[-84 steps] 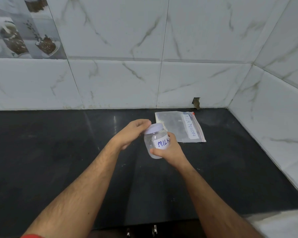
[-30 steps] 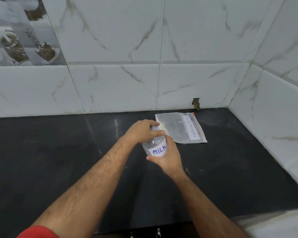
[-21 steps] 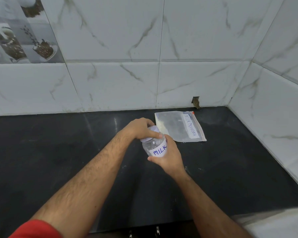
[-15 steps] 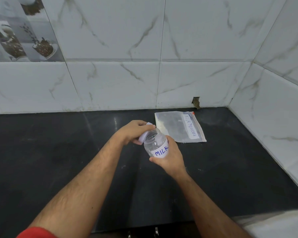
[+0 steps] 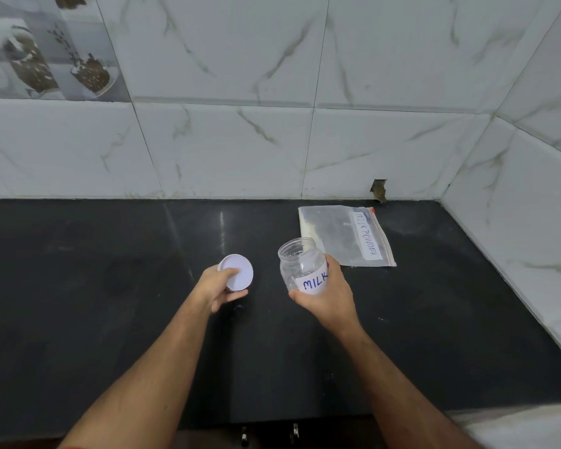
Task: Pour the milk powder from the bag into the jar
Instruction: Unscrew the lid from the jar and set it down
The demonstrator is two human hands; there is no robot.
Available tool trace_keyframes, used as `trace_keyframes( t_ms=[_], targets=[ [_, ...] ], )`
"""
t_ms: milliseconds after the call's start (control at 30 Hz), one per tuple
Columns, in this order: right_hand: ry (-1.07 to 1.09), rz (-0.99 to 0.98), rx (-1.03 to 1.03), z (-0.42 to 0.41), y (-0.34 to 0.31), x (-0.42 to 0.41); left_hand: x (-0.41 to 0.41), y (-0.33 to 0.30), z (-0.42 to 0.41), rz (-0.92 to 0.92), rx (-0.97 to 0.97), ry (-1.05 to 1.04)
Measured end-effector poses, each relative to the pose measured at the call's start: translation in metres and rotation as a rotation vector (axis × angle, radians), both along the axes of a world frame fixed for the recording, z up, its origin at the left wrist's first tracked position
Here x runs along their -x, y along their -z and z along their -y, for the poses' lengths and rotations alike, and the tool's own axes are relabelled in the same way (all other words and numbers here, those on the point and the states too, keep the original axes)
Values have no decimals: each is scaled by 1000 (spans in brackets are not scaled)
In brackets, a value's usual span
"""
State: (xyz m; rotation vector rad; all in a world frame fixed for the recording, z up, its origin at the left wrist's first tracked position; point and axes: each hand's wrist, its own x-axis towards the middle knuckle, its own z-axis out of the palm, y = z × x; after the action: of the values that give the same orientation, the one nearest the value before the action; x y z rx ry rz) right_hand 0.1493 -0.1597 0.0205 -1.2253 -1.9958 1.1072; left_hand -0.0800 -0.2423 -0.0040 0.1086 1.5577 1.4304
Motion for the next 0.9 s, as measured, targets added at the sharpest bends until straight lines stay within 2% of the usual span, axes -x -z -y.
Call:
trace_keyframes(
  t_ms=[233,467,533,767,833,900],
  targets=[
    [0,76,-43,0,9,3,16,33,9,-307,250,-8],
    [-5,64,-6,2,16,5,14,34,16,-836,657,183],
    [-4,34,11,3,18,6,14,36,17,-938,738,244],
    [-10,10,95,5,26,10,12,39,22,-1079,721,252],
    [-15,-9,132,8,29,12,9,33,23,-1187,637,219],
    [-31,-28,176,11,33,16,6,28,21,-1190,487,188]
  ],
)
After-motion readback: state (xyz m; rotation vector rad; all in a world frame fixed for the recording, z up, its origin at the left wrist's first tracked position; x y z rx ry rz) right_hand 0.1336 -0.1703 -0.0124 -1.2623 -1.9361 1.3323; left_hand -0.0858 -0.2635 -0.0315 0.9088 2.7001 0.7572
